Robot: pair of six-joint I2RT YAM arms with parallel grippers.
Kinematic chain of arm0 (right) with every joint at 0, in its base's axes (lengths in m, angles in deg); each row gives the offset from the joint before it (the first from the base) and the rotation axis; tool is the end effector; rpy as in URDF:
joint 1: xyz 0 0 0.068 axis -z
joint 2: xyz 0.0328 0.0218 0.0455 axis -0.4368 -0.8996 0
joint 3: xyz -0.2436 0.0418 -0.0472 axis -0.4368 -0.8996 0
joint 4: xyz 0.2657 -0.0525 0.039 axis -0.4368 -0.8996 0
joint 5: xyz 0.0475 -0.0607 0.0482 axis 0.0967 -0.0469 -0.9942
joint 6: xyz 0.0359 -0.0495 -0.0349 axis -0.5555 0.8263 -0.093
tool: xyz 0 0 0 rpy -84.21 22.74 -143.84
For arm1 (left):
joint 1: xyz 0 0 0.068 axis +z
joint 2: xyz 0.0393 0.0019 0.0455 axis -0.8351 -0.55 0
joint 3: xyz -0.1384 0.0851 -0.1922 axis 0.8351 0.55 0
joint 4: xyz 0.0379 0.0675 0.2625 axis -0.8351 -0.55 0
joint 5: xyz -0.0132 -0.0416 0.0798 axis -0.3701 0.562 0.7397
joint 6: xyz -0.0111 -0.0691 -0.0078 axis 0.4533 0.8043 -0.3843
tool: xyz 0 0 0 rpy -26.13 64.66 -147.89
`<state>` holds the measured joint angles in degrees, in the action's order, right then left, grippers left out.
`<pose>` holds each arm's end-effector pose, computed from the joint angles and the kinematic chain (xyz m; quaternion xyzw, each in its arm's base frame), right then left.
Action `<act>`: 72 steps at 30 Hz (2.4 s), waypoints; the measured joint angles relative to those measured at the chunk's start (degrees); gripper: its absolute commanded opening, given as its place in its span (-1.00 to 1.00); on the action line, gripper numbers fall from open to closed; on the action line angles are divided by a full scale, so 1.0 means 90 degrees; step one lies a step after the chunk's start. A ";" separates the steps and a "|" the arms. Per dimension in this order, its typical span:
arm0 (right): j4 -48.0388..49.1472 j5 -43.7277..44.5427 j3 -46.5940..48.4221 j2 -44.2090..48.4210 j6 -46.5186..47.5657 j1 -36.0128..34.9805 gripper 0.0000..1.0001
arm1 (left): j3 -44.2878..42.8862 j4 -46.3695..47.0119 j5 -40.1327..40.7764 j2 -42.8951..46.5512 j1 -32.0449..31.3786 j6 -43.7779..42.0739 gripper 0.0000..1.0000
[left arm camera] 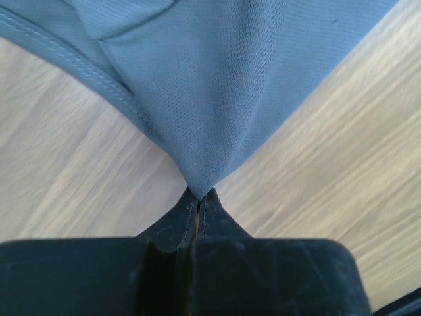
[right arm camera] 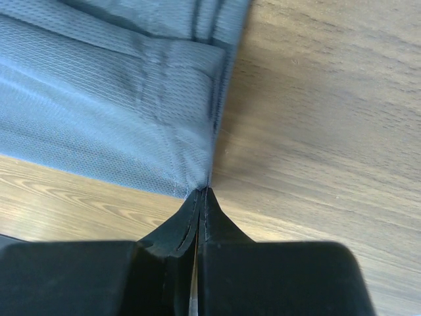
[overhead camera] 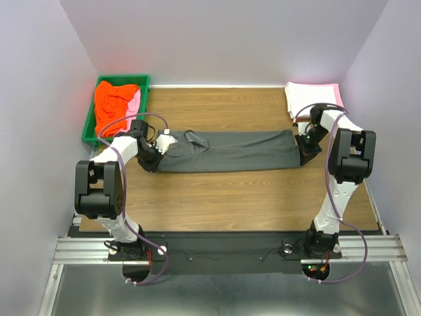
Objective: Fold and stack the t-shirts
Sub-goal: Fold the tshirt
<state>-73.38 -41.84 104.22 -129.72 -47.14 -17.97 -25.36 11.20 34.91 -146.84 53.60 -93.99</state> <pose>0.3804 -0.0410 0.1184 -0.1290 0.9860 0.1053 0.0049 0.3271 -0.0373 0.1294 0.4274 0.8673 -0.0929 0.2377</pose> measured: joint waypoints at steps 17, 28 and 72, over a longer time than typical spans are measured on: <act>-0.0682 0.0032 0.0289 0.0000 0.0374 0.0007 -0.64 | 0.0206 -0.1064 0.1256 0.0775 -0.0104 -0.1331 0.00; -0.1003 -0.0257 0.1231 0.0002 0.0554 0.0029 -0.33 | -0.1688 -0.1299 -0.0066 0.0321 0.0017 -0.0452 -0.03; -0.0777 -0.1022 0.1015 0.0002 0.0068 0.0024 -0.44 | -0.4588 0.0610 -0.0053 -0.3381 -0.1241 0.2795 -1.00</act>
<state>-80.37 -51.04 113.35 -129.70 -46.53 -17.76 -66.65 16.68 34.43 -177.27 42.43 -68.83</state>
